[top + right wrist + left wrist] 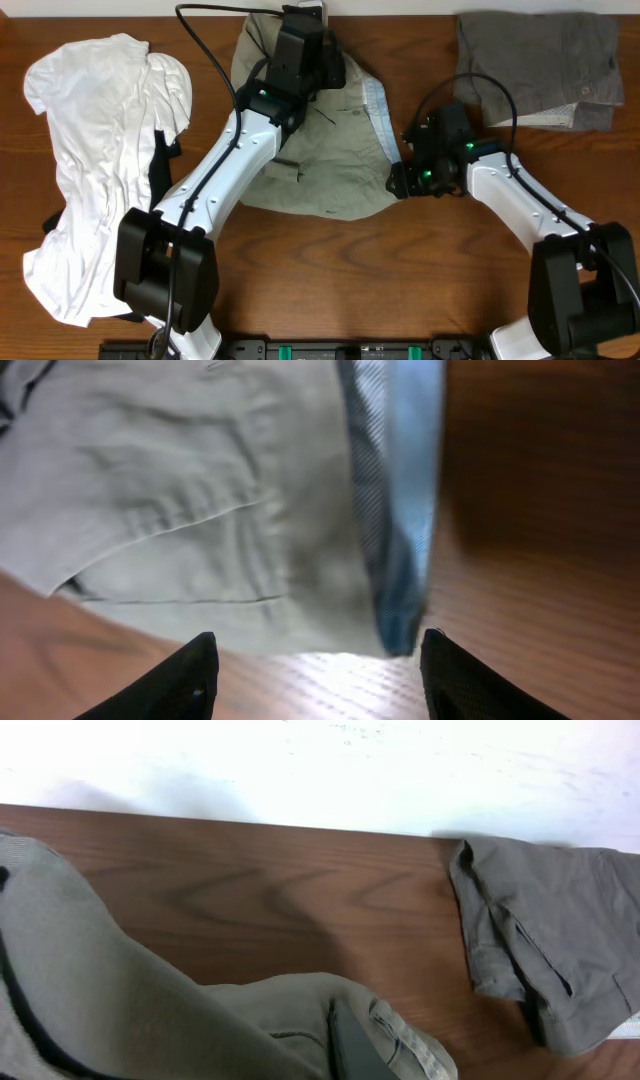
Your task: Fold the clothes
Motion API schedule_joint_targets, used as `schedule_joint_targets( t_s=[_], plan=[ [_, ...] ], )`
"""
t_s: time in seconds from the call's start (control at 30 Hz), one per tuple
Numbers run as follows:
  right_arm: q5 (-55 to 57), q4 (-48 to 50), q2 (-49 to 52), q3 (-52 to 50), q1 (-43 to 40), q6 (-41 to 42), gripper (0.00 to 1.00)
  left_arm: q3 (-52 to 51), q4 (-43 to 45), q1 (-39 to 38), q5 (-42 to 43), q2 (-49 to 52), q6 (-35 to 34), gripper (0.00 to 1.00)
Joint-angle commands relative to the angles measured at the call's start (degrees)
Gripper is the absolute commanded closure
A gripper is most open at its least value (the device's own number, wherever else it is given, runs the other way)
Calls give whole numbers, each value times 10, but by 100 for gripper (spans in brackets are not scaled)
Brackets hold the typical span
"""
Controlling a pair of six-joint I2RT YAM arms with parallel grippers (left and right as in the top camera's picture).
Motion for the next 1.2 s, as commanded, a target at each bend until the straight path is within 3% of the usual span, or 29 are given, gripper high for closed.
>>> schedule_joint_targets(
  t_s=[0.0,0.2,0.43,0.67,0.9,1.17],
  plan=[
    [20,6,23,-3,6,-8,38,4,3,3,-7,-2,13,94],
    [18,31,74,-3,9,6,46,4,-10,3,-7,-2,13,94],
    [9,60,71,-2,8,23,99,4,-9,4,-12,-5,26,94],
    [9,42,-31,20,-22,22,99,11,-2,42,-37,-73,26,94],
    [9,40,-196,89,-86,15,99,11,1,113,-37,-217,26,94],
    [10,40,-296,189,-94,-17,99,11,3,172,-37,-364,26,94]
  ],
)
